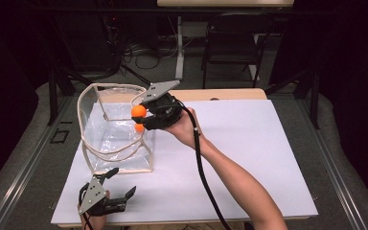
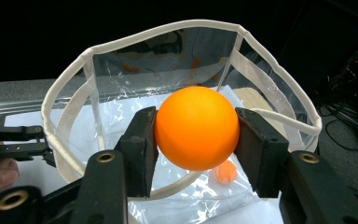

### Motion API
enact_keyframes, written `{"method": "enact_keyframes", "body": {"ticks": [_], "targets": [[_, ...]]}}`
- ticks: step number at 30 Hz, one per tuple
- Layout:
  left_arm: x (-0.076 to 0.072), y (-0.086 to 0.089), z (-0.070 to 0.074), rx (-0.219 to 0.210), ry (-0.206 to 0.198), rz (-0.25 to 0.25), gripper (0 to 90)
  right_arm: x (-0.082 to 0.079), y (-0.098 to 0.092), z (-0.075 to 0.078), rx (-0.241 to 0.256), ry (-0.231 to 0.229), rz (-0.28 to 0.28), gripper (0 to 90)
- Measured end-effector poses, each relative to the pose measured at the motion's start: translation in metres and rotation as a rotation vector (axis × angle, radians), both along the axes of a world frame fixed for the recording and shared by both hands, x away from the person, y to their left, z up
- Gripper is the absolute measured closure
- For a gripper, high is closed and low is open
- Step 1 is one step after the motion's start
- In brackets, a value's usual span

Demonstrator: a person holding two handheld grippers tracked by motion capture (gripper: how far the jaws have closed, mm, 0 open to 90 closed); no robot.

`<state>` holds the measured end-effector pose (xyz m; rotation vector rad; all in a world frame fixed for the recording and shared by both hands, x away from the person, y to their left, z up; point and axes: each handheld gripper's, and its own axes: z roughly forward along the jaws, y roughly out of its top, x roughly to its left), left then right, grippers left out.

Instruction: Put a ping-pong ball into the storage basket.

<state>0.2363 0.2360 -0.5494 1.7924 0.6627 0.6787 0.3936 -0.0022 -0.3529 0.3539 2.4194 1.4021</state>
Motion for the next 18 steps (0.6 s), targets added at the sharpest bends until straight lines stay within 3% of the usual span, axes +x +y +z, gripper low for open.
{"method": "enact_keyframes", "body": {"ticks": [18], "targets": [[0.001,0.0,0.0,0.006,0.002,-0.003,15.6,0.001,0.015,-0.001,-0.01,0.001,0.016,51.0]]}}
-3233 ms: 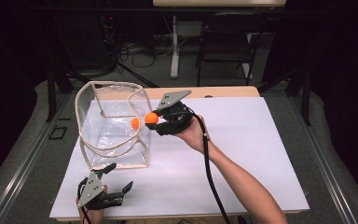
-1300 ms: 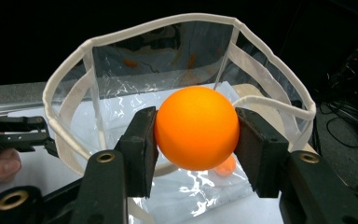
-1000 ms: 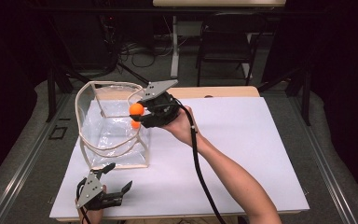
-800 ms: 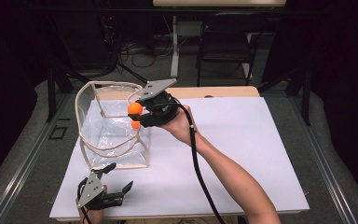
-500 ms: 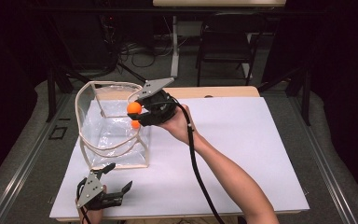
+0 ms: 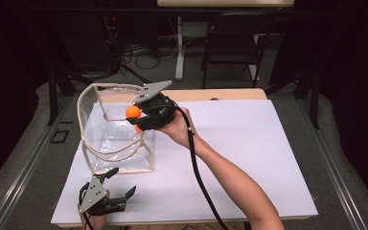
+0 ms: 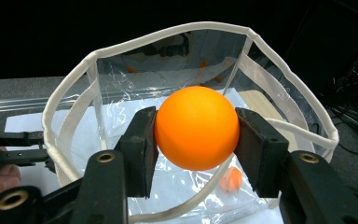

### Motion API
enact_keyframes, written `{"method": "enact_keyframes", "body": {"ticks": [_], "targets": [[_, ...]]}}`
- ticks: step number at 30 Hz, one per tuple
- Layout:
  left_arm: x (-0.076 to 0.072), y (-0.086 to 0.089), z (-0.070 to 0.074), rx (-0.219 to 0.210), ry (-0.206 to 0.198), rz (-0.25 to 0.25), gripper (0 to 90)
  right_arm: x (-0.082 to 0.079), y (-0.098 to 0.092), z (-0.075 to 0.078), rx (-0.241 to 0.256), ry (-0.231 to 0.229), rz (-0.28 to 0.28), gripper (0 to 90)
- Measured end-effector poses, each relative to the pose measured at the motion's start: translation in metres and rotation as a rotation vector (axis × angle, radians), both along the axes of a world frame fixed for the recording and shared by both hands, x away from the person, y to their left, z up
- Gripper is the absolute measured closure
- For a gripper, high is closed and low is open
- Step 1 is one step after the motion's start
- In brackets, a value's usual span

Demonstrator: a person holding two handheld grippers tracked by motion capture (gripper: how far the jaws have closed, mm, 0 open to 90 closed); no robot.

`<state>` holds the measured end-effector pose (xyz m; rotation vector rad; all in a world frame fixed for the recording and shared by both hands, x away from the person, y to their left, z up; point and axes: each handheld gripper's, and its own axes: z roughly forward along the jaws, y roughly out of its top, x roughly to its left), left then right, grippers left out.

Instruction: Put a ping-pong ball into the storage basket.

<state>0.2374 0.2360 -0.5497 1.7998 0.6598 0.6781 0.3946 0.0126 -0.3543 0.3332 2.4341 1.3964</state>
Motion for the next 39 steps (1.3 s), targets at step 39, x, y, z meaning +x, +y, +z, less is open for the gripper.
{"method": "enact_keyframes", "body": {"ticks": [39], "targets": [[-0.001,0.001,0.002,0.0,-0.009,-0.004,15.6,0.008,0.04,-0.017,-0.095,0.045,0.017,51.0]]}}
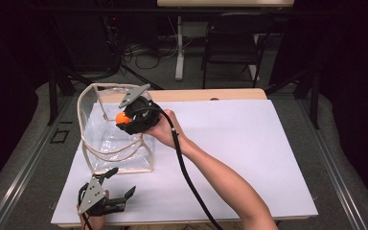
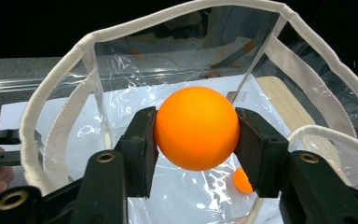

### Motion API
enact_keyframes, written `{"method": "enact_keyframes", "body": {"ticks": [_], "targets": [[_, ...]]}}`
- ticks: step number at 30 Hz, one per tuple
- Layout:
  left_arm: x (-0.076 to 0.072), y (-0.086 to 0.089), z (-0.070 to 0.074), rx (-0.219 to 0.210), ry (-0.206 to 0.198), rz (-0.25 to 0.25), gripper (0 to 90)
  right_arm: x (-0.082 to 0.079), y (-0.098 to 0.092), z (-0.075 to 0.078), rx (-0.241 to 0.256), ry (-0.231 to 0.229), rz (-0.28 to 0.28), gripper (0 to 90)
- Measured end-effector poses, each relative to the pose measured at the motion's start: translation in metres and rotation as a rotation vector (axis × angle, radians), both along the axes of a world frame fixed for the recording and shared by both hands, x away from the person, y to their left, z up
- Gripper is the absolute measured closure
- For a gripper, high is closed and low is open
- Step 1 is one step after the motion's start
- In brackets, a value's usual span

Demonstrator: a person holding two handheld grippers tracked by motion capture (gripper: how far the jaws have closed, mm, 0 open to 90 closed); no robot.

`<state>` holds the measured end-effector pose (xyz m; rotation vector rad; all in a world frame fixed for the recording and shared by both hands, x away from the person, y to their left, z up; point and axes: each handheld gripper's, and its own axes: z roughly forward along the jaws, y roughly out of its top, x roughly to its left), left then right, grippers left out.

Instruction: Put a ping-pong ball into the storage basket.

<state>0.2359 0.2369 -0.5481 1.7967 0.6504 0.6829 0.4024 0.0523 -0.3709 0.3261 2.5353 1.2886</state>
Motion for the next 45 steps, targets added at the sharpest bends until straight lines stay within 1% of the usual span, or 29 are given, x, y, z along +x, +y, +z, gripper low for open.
{"method": "enact_keyframes", "body": {"ticks": [1,4,9,13,15,18,21,23,30,39,40,42,43,45], "targets": [[0.0,0.0,0.0,-0.002,0.001,0.0,15.6,0.0,0.0,0.0,0.002,-0.005,-0.002,51.0],[0.0,-0.001,0.0,0.0,0.002,0.0,15.6,0.002,0.0,0.001,-0.01,-0.001,-0.008,51.0],[0.0,-0.001,0.0,0.0,0.002,-0.003,15.6,0.005,0.004,0.001,-0.045,-0.004,-0.011,51.0],[-0.001,-0.001,0.0,-0.002,0.0,0.001,15.6,0.009,0.007,-0.002,-0.069,0.011,-0.021,51.0],[-0.001,-0.001,0.0,-0.002,0.0,0.001,15.6,0.009,0.008,-0.002,-0.076,0.008,-0.02,51.0],[0.0,0.0,0.0,-0.001,0.002,0.0,15.6,0.009,0.009,-0.002,-0.101,0.001,-0.022,51.0],[0.0,0.0,0.0,-0.004,0.004,0.001,15.6,0.009,0.01,-0.002,-0.113,0.0,-0.024,50.9],[0.0,0.0,0.0,-0.001,-0.001,0.001,15.6,0.009,0.01,-0.003,-0.117,0.0,-0.023,50.9],[0.0,0.0,0.0,-0.002,0.001,0.0,15.6,0.009,0.013,-0.005,-0.153,-0.005,-0.027,50.7],[0.0,0.001,0.0,-0.006,-0.001,0.003,15.6,0.008,0.015,-0.007,-0.18,-0.019,-0.029,50.1],[0.0,0.001,0.0,-0.005,-0.002,0.002,15.6,0.008,0.016,-0.007,-0.184,-0.023,-0.032,47.6],[0.0,0.001,0.0,-0.007,-0.002,0.004,15.6,0.008,0.017,-0.007,-0.189,-0.027,-0.046,40.0],[0.0,0.001,0.0,-0.007,0.0,0.004,15.6,0.008,0.017,-0.007,-0.189,-0.028,-0.053,37.9],[0.0,0.001,0.0,-0.008,-0.001,0.003,15.6,0.008,0.015,-0.007,-0.179,-0.029,-0.066,29.2]]}}
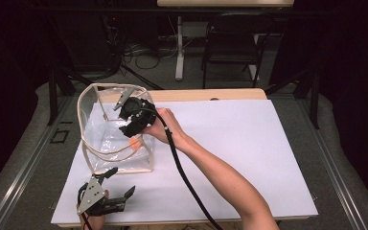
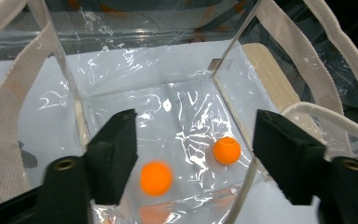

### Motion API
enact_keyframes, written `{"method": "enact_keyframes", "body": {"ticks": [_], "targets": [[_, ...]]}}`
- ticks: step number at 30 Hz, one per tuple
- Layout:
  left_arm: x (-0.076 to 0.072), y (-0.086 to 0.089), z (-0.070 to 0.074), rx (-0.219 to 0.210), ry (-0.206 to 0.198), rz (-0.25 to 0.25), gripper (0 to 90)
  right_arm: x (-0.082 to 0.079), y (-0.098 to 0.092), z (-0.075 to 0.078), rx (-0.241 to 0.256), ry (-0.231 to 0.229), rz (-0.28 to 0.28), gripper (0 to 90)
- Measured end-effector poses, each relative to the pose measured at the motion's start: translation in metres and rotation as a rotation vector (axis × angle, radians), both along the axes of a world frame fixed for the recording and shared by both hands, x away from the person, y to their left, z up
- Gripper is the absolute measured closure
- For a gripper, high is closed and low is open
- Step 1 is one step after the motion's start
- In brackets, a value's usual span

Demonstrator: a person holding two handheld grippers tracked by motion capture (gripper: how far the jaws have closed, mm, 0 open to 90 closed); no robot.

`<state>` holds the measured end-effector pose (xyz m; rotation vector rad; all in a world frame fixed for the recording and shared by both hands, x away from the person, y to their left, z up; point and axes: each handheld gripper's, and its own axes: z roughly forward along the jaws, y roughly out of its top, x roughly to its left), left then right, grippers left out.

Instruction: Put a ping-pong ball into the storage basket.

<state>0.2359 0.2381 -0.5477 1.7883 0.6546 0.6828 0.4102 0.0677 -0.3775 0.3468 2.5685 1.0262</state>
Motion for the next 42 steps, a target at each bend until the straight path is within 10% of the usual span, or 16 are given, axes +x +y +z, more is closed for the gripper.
{"method": "enact_keyframes", "body": {"ticks": [16,42], "targets": [[-0.002,0.0,0.001,0.0,-0.002,0.005,15.6,0.004,-0.033,0.015,0.143,0.068,0.012,7.7],[-0.002,-0.001,0.001,0.006,-0.004,0.001,15.6,0.007,-0.082,0.002,0.178,0.11,-0.026,3.1]]}}
